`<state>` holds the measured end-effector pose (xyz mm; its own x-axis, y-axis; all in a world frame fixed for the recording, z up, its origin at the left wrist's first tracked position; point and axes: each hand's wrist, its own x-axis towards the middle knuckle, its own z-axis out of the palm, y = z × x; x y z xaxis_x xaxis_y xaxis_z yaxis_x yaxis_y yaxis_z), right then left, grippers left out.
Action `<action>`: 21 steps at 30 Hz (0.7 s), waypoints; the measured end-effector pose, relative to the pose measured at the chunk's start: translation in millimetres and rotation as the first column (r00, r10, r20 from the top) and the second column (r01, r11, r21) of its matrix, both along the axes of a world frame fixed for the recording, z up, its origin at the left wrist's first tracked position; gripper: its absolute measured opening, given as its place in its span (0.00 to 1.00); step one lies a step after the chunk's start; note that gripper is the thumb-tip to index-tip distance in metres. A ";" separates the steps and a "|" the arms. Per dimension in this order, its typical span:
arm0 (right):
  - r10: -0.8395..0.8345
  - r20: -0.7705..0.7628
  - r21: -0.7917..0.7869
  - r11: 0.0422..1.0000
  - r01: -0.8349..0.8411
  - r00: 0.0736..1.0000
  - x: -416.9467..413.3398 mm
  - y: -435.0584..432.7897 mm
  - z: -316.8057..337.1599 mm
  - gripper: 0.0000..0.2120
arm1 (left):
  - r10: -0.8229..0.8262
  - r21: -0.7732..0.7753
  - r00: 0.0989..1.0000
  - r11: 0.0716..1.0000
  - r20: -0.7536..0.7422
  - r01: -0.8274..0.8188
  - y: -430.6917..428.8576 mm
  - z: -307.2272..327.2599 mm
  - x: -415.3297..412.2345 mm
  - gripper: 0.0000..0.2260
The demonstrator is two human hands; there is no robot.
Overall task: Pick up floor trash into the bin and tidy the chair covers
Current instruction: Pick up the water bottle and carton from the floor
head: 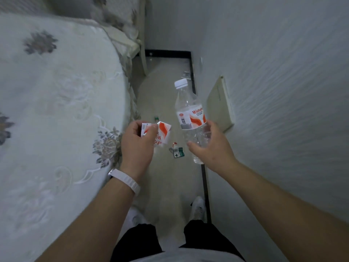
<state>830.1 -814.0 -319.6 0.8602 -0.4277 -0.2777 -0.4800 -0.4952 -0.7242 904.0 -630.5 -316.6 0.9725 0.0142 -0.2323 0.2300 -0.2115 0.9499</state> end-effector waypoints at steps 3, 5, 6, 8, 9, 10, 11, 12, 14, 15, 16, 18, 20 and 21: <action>0.028 0.035 0.000 1.000 -0.028 0.999 6.6 28.1 30.0 0.28 | 0.021 -0.032 1.000 0.999 0.009 -0.021 30.4 23.1 8.6 0.03; 0.052 0.056 -0.008 0.999 -0.052 0.997 12.5 46.5 44.9 0.27 | 0.016 -0.017 1.000 1.000 0.025 -0.015 51.9 33.5 15.0 0.03; 0.061 0.064 -0.012 0.998 -0.060 0.996 16.0 56.7 51.5 0.26 | 0.025 -0.015 0.999 1.000 0.036 -0.025 64.5 38.6 18.5 0.03; 0.072 0.068 -0.012 0.997 -0.071 0.995 21.7 74.6 60.9 0.25 | 0.052 -0.009 0.997 0.999 0.064 -0.052 88.0 47.5 25.4 0.04; 0.089 0.072 -0.012 0.996 -0.088 0.993 25.2 85.6 66.7 0.25 | 0.071 -0.003 0.994 0.997 0.083 -0.071 102.1 52.5 29.8 0.04; 0.108 0.076 -0.012 0.994 -0.107 0.991 27.6 96.0 72.3 0.25 | 0.091 -0.003 0.991 0.996 0.101 -0.091 115.2 56.8 33.6 0.04; 0.123 0.085 -0.011 0.992 -0.123 0.989 30.4 104.2 76.3 0.25 | 0.113 -0.007 0.987 0.994 0.116 -0.113 127.0 60.4 37.2 0.04; 0.142 0.096 -0.014 0.990 -0.142 0.985 33.6 111.4 80.8 0.24 | 0.134 -0.014 0.983 0.991 0.128 -0.133 137.8 63.5 40.2 0.04; 0.186 0.103 -0.030 0.983 -0.183 0.977 41.0 123.8 88.6 0.22 | 0.168 -0.026 0.976 0.986 0.138 -0.166 155.8 67.9 43.0 0.04; 0.208 0.109 -0.038 0.978 -0.205 0.972 45.4 129.0 91.1 0.22 | 0.181 -0.028 0.973 0.983 0.143 -0.179 162.8 69.9 43.2 0.04; 0.229 0.120 -0.054 0.973 -0.223 0.966 50.4 133.6 93.3 0.21 | 0.193 -0.024 0.970 0.981 0.148 -0.192 168.7 71.7 42.6 0.04; 0.284 0.137 -0.091 0.958 -0.273 0.949 61.3 141.7 96.1 0.21 | 0.229 -0.012 0.961 0.973 0.153 -0.230 178.6 73.7 41.5 0.04; 0.351 0.130 -0.074 0.936 -0.345 0.927 75.0 147.9 96.3 0.21 | 0.273 -0.003 0.951 0.961 0.146 -0.275 187.1 75.7 40.3 0.03; 0.381 0.128 -0.051 0.924 -0.378 0.916 83.4 150.4 94.8 0.22 | 0.296 0.005 0.945 0.954 0.143 -0.300 191.1 76.8 39.4 0.03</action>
<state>913.5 -663.6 -224.8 0.9874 -0.0668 -0.1436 -0.1529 -0.6394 -0.7535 943.4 -439.4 -239.8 0.9456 0.3122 -0.0911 0.1527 -0.1788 0.9720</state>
